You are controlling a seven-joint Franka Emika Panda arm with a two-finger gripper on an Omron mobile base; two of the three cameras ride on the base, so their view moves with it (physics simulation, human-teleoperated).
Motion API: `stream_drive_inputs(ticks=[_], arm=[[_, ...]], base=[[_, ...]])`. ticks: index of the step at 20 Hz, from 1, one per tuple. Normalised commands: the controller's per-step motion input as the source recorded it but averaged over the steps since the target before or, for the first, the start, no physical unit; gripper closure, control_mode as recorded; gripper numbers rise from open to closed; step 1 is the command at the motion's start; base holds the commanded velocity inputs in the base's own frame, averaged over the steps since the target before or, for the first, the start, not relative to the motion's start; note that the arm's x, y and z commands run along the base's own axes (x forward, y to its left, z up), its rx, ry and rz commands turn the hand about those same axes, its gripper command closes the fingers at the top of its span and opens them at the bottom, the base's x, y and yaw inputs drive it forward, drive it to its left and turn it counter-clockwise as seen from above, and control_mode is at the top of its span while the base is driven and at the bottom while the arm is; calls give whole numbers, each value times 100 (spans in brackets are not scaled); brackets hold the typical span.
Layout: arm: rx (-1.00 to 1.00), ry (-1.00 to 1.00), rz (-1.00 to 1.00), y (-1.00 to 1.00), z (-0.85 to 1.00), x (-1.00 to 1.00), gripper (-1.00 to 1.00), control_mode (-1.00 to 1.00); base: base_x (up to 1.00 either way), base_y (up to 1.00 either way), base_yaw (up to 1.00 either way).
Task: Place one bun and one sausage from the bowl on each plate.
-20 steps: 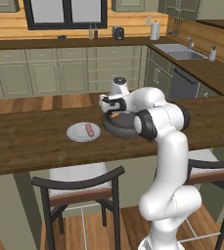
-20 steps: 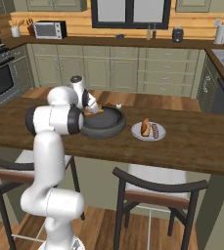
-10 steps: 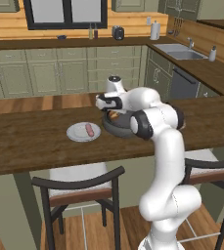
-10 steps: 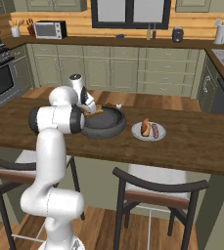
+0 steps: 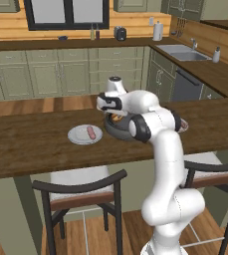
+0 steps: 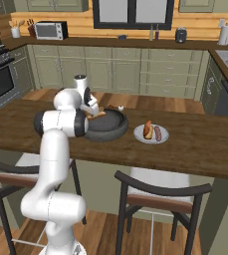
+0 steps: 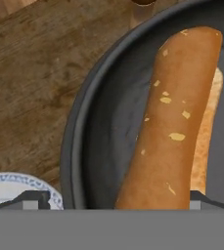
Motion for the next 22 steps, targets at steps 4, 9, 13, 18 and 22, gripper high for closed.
stream_drive_inputs(ticks=[4,9,13,18,22], arm=[[0,0,0,0,0,0,-100,-100],[0,0,0,0,0,0,100,-100],[0,0,0,0,0,0,100,-100],[0,-1,0,-6,6,-10,100,-100],[0,-10,0,-21,45,-96,100,-100]], base=[[0,0,0],[0,0,0],[0,0,0],[0,0,0],[0,0,0]])
